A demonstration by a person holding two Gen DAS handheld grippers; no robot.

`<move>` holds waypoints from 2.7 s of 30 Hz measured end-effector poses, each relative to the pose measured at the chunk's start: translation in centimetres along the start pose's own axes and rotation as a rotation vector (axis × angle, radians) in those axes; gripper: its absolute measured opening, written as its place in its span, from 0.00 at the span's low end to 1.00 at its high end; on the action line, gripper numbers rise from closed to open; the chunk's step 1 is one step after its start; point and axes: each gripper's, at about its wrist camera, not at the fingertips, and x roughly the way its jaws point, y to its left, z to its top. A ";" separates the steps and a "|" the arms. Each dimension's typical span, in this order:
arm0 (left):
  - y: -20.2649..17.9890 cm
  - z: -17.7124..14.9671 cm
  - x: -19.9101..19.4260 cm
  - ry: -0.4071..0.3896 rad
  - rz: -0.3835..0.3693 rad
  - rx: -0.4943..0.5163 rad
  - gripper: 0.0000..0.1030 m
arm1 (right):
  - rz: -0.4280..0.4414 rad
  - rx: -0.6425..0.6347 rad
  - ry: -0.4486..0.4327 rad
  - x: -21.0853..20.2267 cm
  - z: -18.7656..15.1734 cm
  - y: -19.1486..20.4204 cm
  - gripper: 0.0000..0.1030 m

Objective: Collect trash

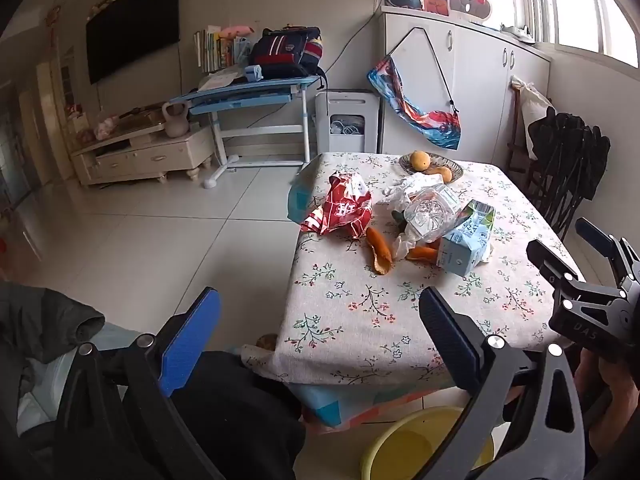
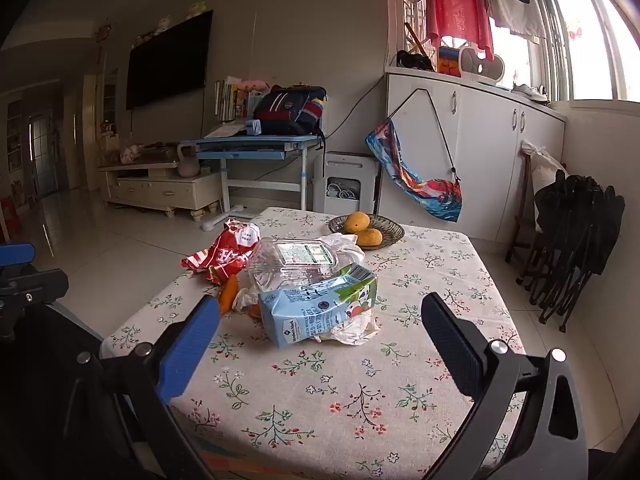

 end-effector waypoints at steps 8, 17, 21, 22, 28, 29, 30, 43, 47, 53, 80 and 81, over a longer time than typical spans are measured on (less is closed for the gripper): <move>-0.5 -0.2 0.5 -0.015 -0.007 0.022 0.93 | -0.014 0.010 0.000 0.1 -0.1 -0.4 0.94; -0.9 -0.3 -0.4 -0.031 -0.007 0.023 0.93 | -0.012 0.028 -0.002 -0.2 -0.3 -0.8 0.94; -1.0 -0.2 -0.5 -0.035 -0.010 0.024 0.93 | -0.010 0.031 -0.002 -0.2 -0.3 -0.9 0.94; -1.0 -0.2 -0.5 -0.037 -0.010 0.024 0.93 | -0.009 0.030 -0.002 -0.1 -0.3 -0.9 0.94; -1.1 -0.2 -0.9 -0.047 -0.021 0.025 0.92 | -0.009 0.033 -0.001 -0.1 -0.3 -0.9 0.94; -1.1 -0.2 -1.0 -0.048 -0.023 0.027 0.92 | -0.009 0.034 -0.001 -0.1 -0.3 -0.9 0.94; -1.1 -0.2 -1.0 -0.049 -0.024 0.028 0.92 | -0.008 0.034 0.000 -0.1 -0.3 -0.9 0.94; -1.1 -0.2 -1.2 -0.055 -0.034 0.030 0.92 | -0.003 0.041 0.003 -0.2 -0.5 -1.0 0.94; -1.2 -0.1 -1.2 -0.056 -0.038 0.032 0.92 | -0.002 0.042 0.006 -0.2 -0.5 -0.9 0.94; -1.3 0.0 -1.3 -0.058 -0.037 0.037 0.92 | 0.002 0.047 0.009 -0.3 -0.7 -0.6 0.94; -1.0 -0.1 -1.1 -0.059 -0.024 0.028 0.92 | 0.058 0.134 0.040 0.5 -0.5 -1.5 0.94; -0.8 0.0 -1.0 -0.059 -0.019 0.022 0.92 | 0.075 0.157 0.042 0.6 -0.3 -1.7 0.94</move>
